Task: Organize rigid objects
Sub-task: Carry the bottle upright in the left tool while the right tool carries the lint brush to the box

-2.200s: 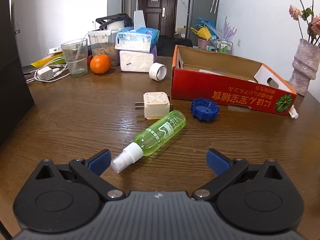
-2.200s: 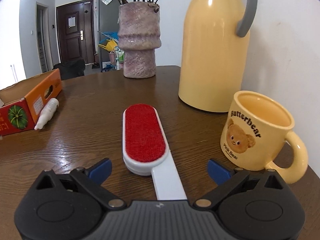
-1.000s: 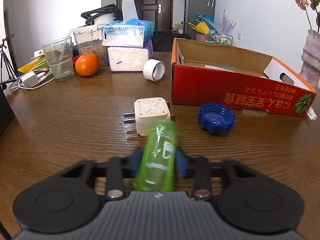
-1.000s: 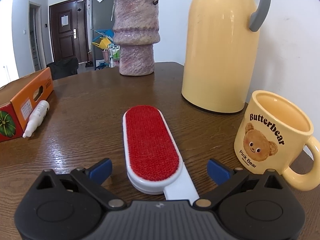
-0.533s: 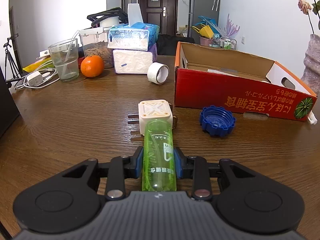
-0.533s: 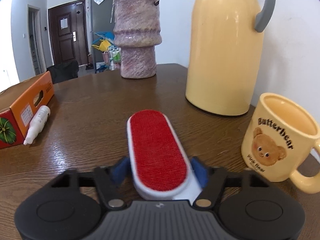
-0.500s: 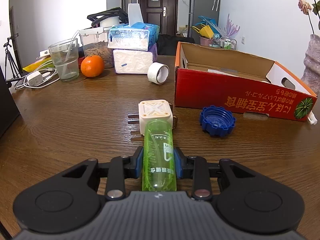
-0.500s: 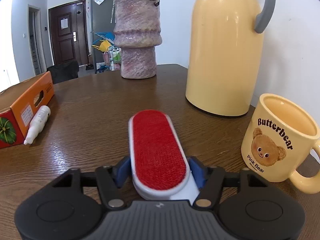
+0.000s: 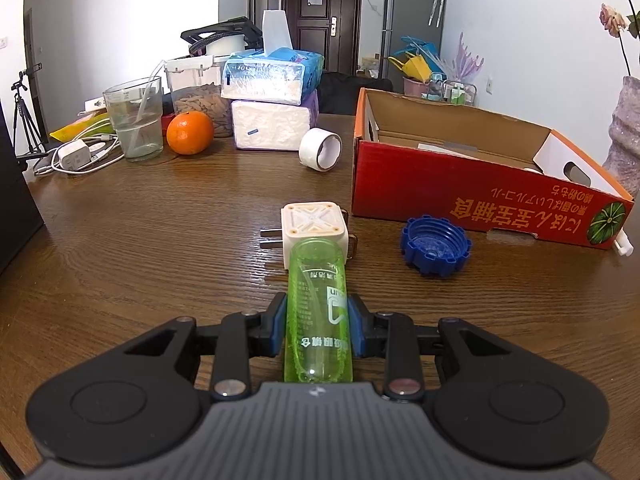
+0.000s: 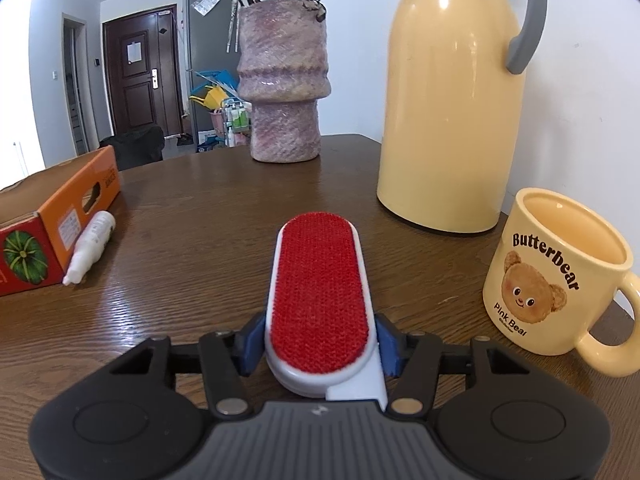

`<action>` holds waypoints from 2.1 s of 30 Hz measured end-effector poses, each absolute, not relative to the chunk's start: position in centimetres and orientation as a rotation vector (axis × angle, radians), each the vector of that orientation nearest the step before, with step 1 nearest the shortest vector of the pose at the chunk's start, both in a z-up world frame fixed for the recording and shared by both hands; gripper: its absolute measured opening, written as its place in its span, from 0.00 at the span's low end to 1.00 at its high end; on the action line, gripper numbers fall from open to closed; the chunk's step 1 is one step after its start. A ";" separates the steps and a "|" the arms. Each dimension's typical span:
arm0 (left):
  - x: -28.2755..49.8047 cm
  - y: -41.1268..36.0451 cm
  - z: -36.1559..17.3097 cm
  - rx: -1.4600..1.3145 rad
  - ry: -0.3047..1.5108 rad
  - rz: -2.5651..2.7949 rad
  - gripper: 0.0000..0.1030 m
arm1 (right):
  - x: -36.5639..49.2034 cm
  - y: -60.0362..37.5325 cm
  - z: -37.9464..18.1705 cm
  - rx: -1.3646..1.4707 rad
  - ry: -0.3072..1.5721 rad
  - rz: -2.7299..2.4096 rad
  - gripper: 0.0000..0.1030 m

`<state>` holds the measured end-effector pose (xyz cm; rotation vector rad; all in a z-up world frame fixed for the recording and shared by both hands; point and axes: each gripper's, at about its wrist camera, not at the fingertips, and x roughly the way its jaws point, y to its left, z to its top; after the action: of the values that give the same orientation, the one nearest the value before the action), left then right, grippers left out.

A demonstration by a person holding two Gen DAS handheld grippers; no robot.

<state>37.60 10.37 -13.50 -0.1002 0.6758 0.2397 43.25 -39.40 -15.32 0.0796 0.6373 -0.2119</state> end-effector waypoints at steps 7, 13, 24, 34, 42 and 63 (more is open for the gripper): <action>37.1 10.1 -13.2 -0.102 0.664 0.233 0.31 | 41.7 -38.2 -14.6 0.075 0.589 -0.198 0.53; 36.5 9.9 -12.9 -0.112 0.653 0.226 0.31 | 40.1 -36.7 -14.1 0.076 0.562 -0.152 0.53; 34.7 8.2 -12.0 -0.112 0.611 0.189 0.31 | 36.4 -33.0 -12.8 0.084 0.493 -0.031 0.53; 33.1 6.8 -11.2 -0.133 0.577 0.151 0.31 | 34.5 -29.7 -12.4 0.087 0.477 0.065 0.53; 31.6 5.4 -10.1 -0.148 0.545 0.108 0.31 | 33.7 -27.1 -12.1 0.084 0.469 0.130 0.53; 29.8 1.9 -7.6 -0.143 0.492 0.015 0.31 | 31.9 -20.9 -10.2 0.081 0.449 0.260 0.53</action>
<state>29.80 1.91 -7.60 -0.1426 0.4918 0.0150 31.90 -20.86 -10.18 0.0806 0.4488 0.2602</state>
